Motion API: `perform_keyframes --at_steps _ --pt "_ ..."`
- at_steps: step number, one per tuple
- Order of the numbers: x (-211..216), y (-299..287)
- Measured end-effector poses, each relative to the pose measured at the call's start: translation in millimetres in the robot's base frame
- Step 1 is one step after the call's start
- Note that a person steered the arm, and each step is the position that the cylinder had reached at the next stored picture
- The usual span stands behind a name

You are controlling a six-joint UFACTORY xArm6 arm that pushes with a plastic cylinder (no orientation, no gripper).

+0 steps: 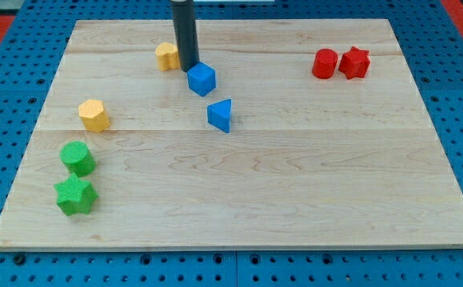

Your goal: Move the yellow heart towards the blue cube

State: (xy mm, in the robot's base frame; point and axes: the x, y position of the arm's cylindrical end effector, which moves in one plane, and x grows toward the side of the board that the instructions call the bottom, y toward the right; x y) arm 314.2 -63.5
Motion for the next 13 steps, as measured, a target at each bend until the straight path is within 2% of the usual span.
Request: perform_keyframes --at_steps 1,2,3,4,6,7,8,9,10,12,13 --pt "19 0" --pt "15 -16" --pt "-21 -76" --pt "-24 -23" --pt "10 7" --pt "-10 -4" --pt "-54 46" --pt "-105 66" --pt "-121 25" --pt "-87 -80" --pt "-67 -82"
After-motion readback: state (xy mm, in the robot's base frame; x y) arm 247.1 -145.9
